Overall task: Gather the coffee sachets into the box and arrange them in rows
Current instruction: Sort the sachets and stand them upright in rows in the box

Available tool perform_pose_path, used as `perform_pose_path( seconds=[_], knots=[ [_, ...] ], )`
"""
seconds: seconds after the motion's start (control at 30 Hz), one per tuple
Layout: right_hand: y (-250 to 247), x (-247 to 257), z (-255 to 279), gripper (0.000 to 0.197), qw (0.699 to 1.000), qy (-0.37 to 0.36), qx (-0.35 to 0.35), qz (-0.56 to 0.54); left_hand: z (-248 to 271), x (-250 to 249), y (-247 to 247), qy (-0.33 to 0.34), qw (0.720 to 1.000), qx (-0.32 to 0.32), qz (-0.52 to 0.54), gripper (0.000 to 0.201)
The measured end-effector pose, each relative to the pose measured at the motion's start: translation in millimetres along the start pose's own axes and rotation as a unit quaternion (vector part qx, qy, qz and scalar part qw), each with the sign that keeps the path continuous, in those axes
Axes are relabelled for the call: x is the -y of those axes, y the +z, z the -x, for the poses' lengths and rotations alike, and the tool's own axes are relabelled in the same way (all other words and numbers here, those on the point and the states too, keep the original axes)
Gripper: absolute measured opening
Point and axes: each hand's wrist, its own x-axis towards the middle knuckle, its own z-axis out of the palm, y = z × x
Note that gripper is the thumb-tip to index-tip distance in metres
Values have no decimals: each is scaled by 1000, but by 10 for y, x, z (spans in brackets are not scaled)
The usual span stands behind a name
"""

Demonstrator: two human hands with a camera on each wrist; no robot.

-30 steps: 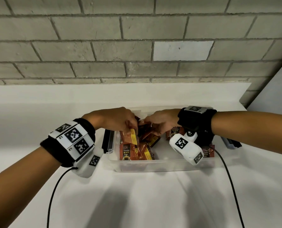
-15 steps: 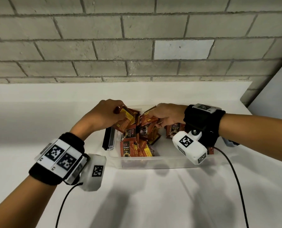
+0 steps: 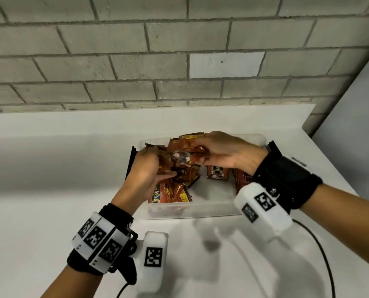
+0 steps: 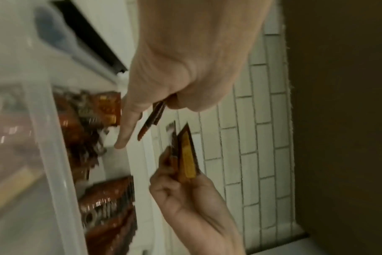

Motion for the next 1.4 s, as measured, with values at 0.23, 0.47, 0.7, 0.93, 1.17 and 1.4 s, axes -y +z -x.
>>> perform_pose_path(
  seconds=[0.23,0.47,0.7,0.93,1.17,1.4],
  knots=[
    [176,-313,70,17,992,-79,31,97,73,93,193,-56,987,67,135,30],
    [-91,-499,248,48,944,-138,52,296,132,198,171,-90,988,78,103,30],
    [-211,-787,627,53,846,-84,67,522,88,216,46,-68,992,35,98,23],
    [-243,-848,742,38,838,-111,41,532,127,244,79,-57,991,43,115,23],
    [-277,-983,962,34,847,-132,33,514,231,288,219,-76,983,68,153,32],
    [-322,-1093,1112,41,867,-82,47,490,431,407,340,-95,971,112,189,50]
  ],
)
